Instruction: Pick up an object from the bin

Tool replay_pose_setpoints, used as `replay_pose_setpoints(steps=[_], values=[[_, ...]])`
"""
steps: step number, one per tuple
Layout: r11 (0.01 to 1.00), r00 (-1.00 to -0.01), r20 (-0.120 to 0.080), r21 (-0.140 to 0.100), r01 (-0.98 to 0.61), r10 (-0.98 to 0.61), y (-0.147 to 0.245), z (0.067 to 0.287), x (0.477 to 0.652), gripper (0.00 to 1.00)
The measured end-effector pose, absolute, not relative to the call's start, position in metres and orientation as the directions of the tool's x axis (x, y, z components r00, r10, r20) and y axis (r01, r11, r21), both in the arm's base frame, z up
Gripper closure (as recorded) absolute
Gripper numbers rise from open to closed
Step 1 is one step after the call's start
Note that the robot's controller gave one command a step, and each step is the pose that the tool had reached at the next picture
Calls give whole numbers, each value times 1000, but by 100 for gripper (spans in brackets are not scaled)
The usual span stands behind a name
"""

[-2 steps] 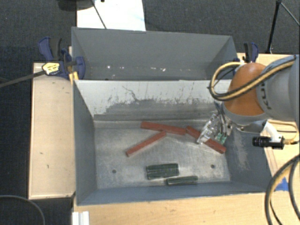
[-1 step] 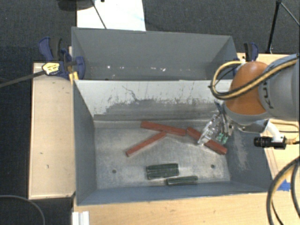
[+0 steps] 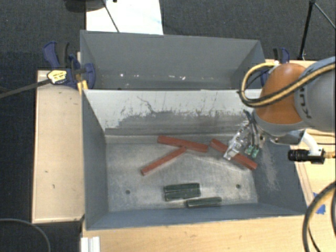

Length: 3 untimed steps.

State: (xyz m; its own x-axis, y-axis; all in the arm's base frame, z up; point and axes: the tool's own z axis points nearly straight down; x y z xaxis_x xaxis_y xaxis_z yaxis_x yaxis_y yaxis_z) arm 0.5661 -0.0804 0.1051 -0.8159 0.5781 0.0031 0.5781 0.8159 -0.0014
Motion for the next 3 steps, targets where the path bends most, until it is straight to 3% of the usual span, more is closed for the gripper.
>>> replay_pose_setpoints(steps=[3], values=[[819, -819, -6, 3, 574, 574, -81, 143, 569, 100]])
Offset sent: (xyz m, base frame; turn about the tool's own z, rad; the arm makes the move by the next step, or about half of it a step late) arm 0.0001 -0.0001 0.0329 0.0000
